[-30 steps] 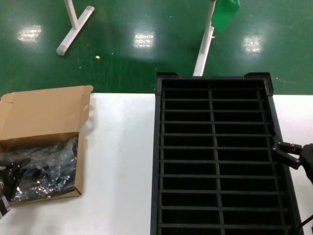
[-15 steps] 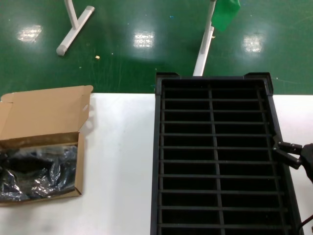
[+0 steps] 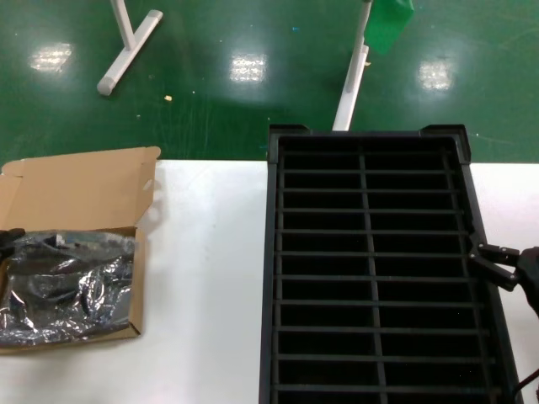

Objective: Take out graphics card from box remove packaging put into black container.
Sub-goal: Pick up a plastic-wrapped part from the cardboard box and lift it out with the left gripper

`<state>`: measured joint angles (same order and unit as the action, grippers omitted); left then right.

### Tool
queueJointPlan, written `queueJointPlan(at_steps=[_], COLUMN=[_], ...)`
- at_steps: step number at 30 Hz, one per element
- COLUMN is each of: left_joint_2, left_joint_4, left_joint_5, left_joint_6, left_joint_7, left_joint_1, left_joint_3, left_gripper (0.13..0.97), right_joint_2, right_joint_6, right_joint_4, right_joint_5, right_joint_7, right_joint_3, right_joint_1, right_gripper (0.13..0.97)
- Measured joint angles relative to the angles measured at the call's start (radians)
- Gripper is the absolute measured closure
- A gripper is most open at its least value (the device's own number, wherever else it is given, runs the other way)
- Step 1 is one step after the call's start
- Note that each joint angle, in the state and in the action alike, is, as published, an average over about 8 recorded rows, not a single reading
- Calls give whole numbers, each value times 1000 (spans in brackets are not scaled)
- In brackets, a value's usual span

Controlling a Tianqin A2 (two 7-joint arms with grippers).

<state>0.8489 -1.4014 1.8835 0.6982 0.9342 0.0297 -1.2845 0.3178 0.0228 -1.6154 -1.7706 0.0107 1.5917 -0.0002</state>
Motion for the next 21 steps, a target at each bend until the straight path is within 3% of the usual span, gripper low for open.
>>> queueJointPlan(at_steps=[9, 14, 18, 21], left_joint_2=[73, 104, 120, 131], left_joint_4=[-222, -339, -403, -431], left_joint_5=[-19, -33, -43, -55], left_joint_6=[40, 55, 58, 57], left_joint_7=[-120, -213, -271, -306], left_joint_1=[134, 182, 182, 152], left_joint_3=[90, 125, 108, 60], left_gripper=[955, 955, 955, 955], right_joint_2=[0, 0, 0, 0], right_joint_6=[0, 0, 0, 0], right_joint_4=[0, 0, 0, 0], right_joint_5=[0, 0, 0, 0], right_joint_7=[0, 0, 0, 0], right_joint_3=[0, 0, 0, 0], right_joint_1=[0, 0, 0, 0], right_gripper=[129, 129, 129, 129])
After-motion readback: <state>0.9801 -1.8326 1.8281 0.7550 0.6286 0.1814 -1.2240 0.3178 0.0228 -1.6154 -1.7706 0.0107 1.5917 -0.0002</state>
